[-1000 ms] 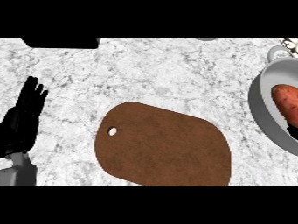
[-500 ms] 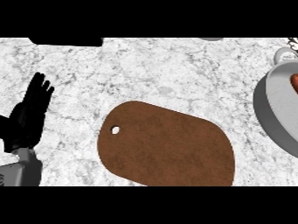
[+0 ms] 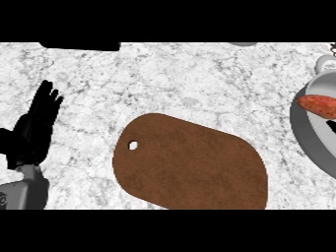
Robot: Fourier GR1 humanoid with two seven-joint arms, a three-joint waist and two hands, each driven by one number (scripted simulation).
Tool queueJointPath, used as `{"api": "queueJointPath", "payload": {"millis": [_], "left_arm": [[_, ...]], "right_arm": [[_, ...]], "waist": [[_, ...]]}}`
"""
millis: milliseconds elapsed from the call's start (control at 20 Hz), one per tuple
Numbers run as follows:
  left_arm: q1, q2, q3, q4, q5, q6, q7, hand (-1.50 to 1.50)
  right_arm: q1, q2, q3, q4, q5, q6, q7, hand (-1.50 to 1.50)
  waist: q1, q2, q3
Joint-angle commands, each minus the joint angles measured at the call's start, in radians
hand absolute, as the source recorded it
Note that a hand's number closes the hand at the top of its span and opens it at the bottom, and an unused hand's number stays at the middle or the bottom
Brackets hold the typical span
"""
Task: Pick the sweet potato from the cutting board and place it in the pot
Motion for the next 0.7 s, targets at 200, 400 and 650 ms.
{"api": "queueJointPath", "payload": {"millis": [200, 400, 650], "left_arm": [[-0.059, 0.027, -0.015, -0.037, -0.03, 0.012, 0.033, 0.0], [-0.032, 0.022, -0.002, -0.029, -0.022, 0.012, 0.006, 0.0], [-0.056, 0.051, 0.02, -0.039, -0.008, 0.013, 0.044, 0.0]], "right_arm": [[-0.138, 0.095, -0.105, 0.147, -0.262, 0.117, -0.207, -1.5], [-0.13, 0.104, -0.222, 0.179, -0.408, 0.171, -0.32, -1.5], [-0.128, 0.077, -0.327, 0.301, -0.506, 0.248, -0.403, -1.5]], "waist": [[-0.007, -0.025, 0.046], [-0.033, -0.031, 0.044], [-0.033, -0.027, 0.044]]}}
